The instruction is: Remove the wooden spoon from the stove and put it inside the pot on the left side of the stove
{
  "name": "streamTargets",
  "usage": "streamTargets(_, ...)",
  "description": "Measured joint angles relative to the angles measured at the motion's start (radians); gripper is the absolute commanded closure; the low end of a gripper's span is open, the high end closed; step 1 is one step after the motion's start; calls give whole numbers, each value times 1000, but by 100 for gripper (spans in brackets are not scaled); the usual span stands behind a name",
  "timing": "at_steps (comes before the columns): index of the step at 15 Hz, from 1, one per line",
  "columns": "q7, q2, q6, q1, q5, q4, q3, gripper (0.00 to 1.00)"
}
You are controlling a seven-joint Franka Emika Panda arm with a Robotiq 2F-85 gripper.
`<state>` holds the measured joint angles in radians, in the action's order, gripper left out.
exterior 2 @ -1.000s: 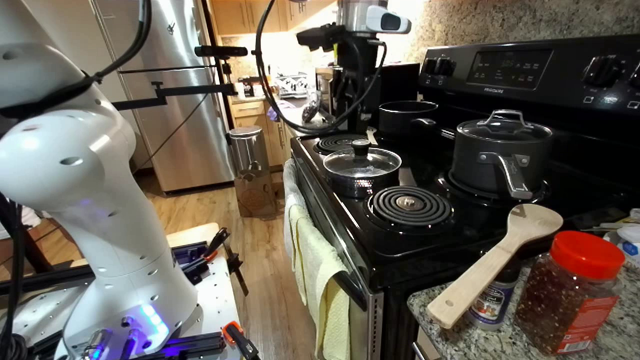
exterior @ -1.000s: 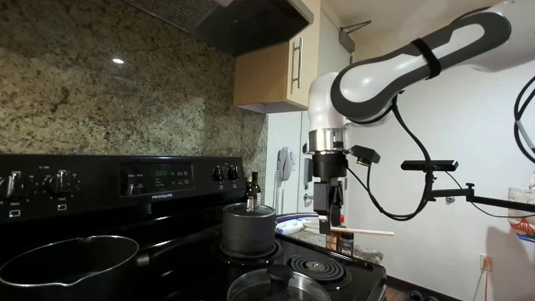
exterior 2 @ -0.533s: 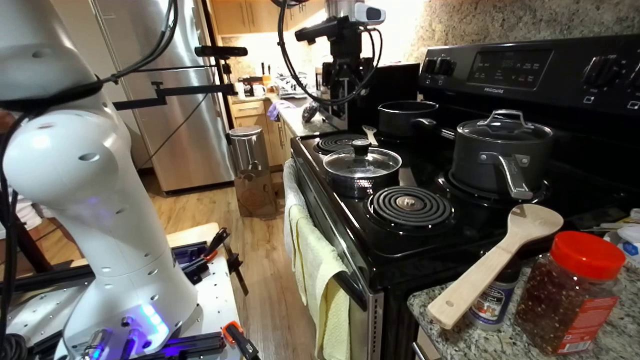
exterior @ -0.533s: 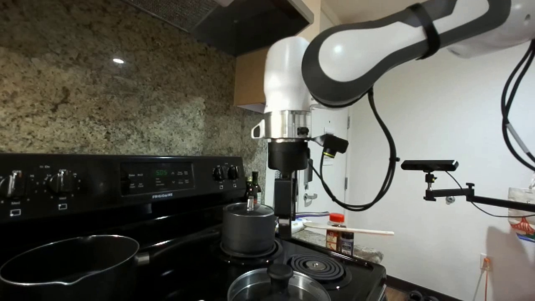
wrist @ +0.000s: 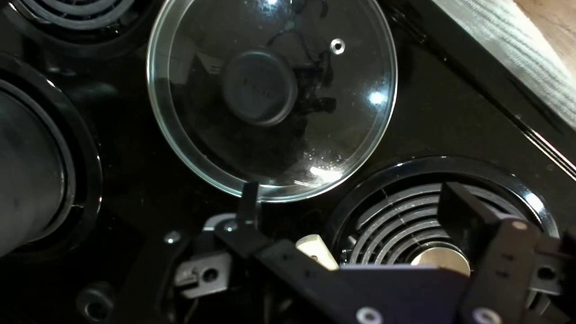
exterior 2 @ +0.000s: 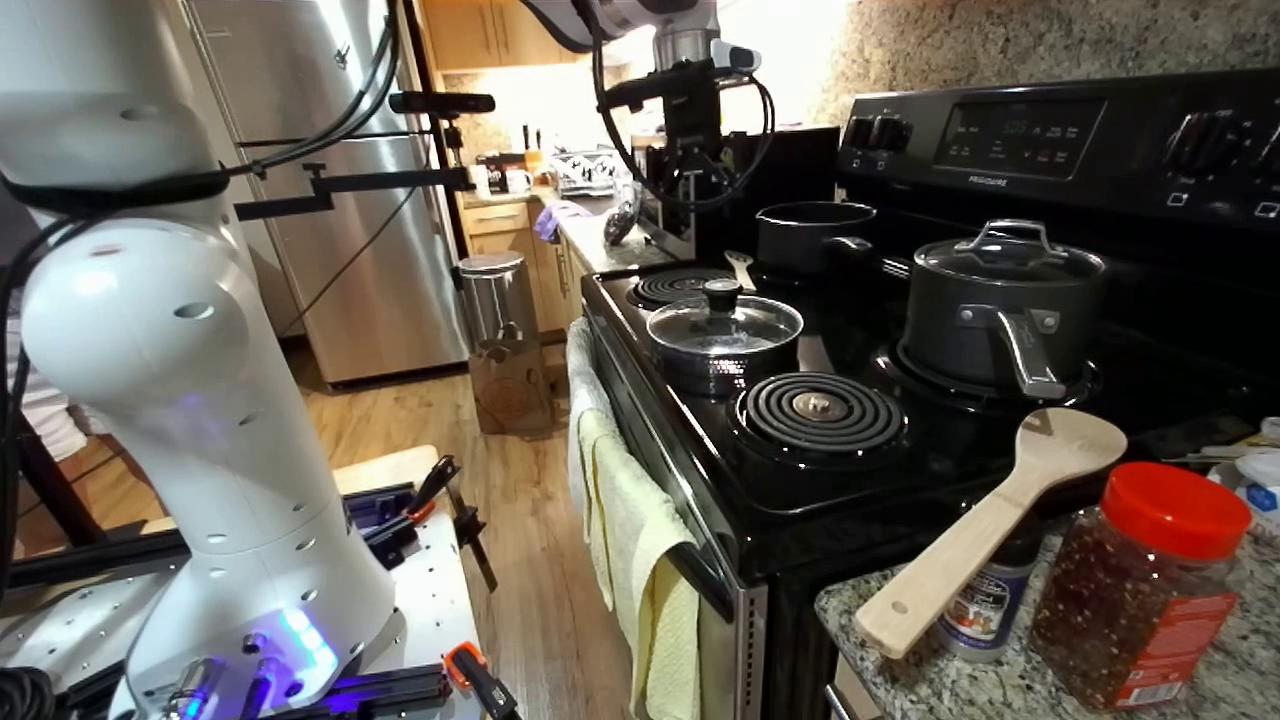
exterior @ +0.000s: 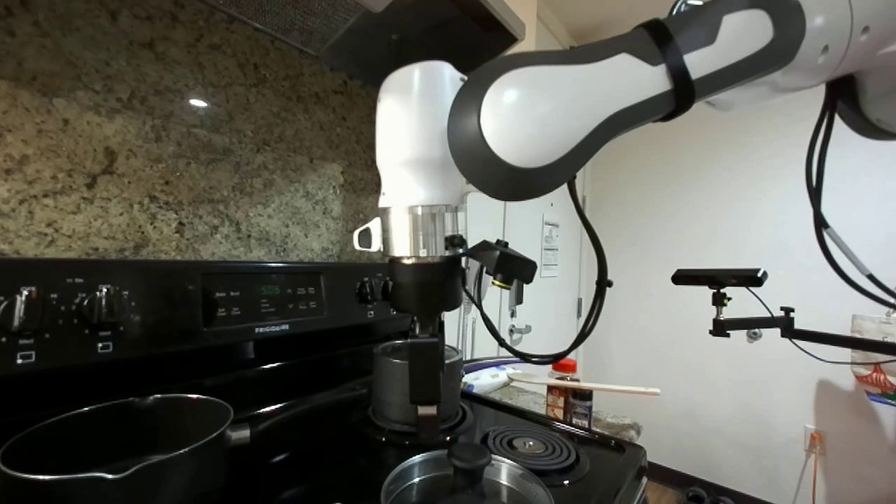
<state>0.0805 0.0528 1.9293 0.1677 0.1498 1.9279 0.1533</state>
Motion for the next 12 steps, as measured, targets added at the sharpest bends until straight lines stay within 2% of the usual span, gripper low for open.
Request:
streamTargets(3,10,1,12,1,14,-3,-1,0)
streamTargets(5,72,26,59,7,42,-29,4,0)
streamTargets(8,177,122,88,17,75,-139,19,0)
streamTargets(12,361,285,69,23,77,-307,31,0)
